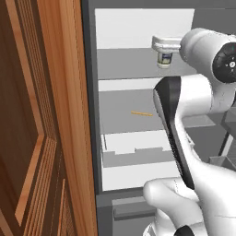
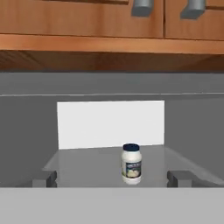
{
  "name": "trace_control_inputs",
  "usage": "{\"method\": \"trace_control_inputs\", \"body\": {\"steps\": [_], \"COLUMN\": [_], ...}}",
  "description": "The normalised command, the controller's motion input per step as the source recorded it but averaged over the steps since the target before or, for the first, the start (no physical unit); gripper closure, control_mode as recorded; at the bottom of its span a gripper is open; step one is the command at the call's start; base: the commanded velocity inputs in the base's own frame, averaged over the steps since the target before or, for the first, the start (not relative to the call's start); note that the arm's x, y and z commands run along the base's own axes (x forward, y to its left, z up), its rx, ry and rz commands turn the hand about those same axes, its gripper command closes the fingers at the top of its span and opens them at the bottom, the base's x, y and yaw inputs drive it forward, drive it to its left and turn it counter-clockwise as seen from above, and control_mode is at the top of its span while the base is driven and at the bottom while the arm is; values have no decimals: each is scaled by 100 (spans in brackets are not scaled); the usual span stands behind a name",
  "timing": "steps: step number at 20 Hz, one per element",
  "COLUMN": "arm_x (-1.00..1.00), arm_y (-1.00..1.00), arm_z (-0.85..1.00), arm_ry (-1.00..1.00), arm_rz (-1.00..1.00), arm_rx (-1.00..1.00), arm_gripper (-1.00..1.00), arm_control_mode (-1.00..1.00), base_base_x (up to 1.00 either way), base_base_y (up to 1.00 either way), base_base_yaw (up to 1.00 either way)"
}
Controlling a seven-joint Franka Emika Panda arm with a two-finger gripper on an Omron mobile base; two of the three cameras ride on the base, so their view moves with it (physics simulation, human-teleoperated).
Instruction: Place the mayonnaise and mayonnaise from the counter to the top shelf of the fridge. If the existing items in the fridge are on the top shelf, move them to other shelves.
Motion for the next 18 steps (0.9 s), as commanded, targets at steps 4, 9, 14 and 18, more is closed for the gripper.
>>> {"method": "trace_control_inputs", "body": {"steps": [4, 9, 14, 18], "arm_x": [-100, -100, -65, 1], "arm_y": [36, -21, -55, -5], "arm_z": [-80, -98, -62, -3], "arm_ry": [36, 37, 8, 0], "arm_rz": [0, 0, 0, 0], "arm_rx": [20, 31, 32, 2], "arm_gripper": [-100, -100, -100, -100], "arm_control_mode": [-100, -100, -100, -100], "base_base_x": [0, 0, 0, 0], "base_base_y": [0, 0, 0, 0], "base_base_yaw": [0, 0, 0, 0]}}
